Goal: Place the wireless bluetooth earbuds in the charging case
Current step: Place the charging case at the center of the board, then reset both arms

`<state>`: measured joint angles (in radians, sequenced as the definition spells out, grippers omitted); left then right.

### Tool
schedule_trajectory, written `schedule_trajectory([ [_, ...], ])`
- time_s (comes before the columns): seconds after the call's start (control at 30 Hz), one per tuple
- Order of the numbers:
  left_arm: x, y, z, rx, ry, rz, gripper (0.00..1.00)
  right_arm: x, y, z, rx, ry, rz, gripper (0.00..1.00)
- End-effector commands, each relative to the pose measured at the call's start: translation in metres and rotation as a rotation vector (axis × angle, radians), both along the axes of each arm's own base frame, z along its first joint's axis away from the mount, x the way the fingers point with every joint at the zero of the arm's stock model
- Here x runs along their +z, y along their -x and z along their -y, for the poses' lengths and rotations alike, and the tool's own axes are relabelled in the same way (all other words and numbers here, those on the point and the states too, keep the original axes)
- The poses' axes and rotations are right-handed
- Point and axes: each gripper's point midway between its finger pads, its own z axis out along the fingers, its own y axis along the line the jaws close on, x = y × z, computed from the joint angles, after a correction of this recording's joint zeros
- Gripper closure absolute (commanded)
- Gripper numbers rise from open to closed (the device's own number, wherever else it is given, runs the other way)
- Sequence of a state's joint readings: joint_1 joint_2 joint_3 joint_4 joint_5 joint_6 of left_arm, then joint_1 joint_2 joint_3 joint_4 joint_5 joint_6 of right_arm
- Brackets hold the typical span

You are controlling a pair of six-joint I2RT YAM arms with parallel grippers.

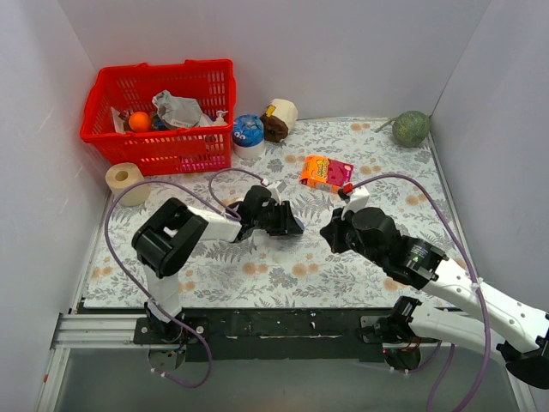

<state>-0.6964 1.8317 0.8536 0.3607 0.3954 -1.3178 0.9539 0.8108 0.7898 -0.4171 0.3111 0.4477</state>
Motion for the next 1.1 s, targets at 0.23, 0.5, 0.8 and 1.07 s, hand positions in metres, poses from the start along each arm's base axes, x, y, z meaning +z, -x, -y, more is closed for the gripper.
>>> schedule_trajectory([
  [0.23, -0.056, -0.024, -0.020, 0.086, -0.135, -0.140, 0.77, 0.006, -0.003, -0.004, -0.008, -0.061, 0.023, 0.99],
  [0.5, -0.039, -0.018, -0.035, 0.090, -0.149, -0.102, 0.53, 0.002, -0.002, -0.002, -0.010, -0.047, 0.016, 0.96],
  [0.8, 0.025, -0.022, -0.060, 0.105, -0.149, 0.042, 0.02, 0.008, -0.003, 0.004, -0.029, -0.041, 0.034, 0.86],
  [1.07, 0.054, -0.018, -0.075, 0.155, -0.144, 0.105, 0.02, 0.016, -0.004, 0.008, -0.040, -0.042, 0.048, 0.76],
])
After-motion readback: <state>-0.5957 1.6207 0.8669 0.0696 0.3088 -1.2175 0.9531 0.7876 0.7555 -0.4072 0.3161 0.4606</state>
